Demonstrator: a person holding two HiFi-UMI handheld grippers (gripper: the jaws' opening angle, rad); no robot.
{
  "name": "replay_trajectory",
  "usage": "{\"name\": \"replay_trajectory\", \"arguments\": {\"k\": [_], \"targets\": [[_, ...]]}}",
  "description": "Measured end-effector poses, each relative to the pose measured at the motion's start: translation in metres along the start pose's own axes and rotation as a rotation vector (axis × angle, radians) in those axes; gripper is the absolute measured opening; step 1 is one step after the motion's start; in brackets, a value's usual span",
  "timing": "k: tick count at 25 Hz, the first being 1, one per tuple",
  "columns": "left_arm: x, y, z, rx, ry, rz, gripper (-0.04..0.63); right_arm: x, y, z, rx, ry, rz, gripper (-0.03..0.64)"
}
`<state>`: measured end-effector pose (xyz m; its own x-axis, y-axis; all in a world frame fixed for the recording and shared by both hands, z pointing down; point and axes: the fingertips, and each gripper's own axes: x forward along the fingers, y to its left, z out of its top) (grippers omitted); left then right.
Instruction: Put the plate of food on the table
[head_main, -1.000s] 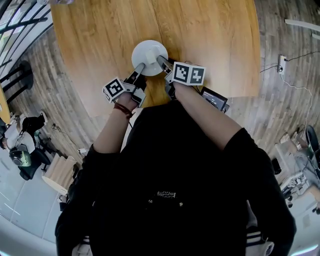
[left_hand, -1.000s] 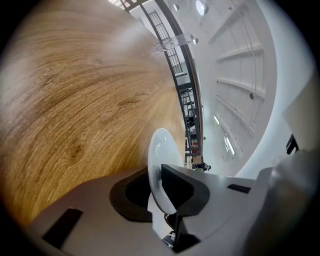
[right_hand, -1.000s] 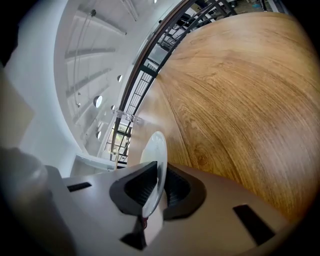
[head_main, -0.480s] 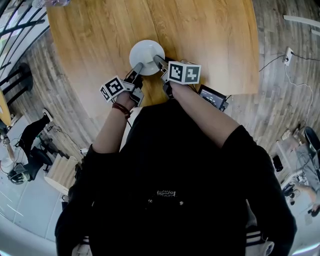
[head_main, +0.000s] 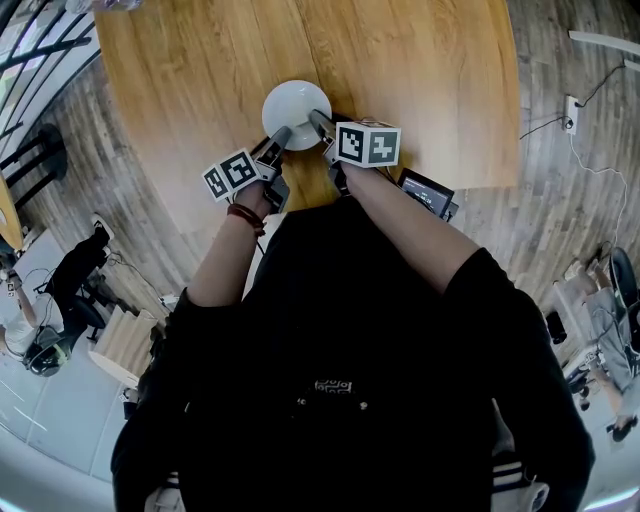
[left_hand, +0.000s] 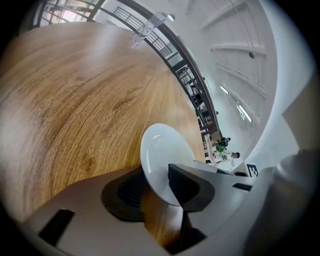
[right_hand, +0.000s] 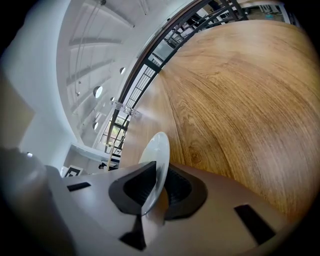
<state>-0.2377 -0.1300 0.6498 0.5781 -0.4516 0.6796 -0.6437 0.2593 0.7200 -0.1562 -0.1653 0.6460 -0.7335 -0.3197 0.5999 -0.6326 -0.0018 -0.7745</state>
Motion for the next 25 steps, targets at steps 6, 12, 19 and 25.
{"name": "replay_trajectory", "arguments": {"k": [6, 12, 19, 25], "targets": [[0.004, 0.002, -0.009, 0.025, 0.024, 0.042, 0.147, -0.003, -0.009, -0.005, -0.023, 0.014, -0.024, 0.061], [0.009, 0.001, -0.011, 0.053, 0.047, 0.069, 0.156, -0.002, -0.014, -0.006, -0.072, 0.023, -0.032, 0.064], [0.009, 0.002, -0.013, 0.095, 0.054, 0.086, 0.169, -0.002, -0.013, -0.008, -0.162, 0.03, -0.061, 0.076], [0.006, 0.001, -0.01, 0.159, 0.066, 0.111, 0.181, -0.001, -0.012, -0.007, -0.227, 0.045, -0.095, 0.095]]}}
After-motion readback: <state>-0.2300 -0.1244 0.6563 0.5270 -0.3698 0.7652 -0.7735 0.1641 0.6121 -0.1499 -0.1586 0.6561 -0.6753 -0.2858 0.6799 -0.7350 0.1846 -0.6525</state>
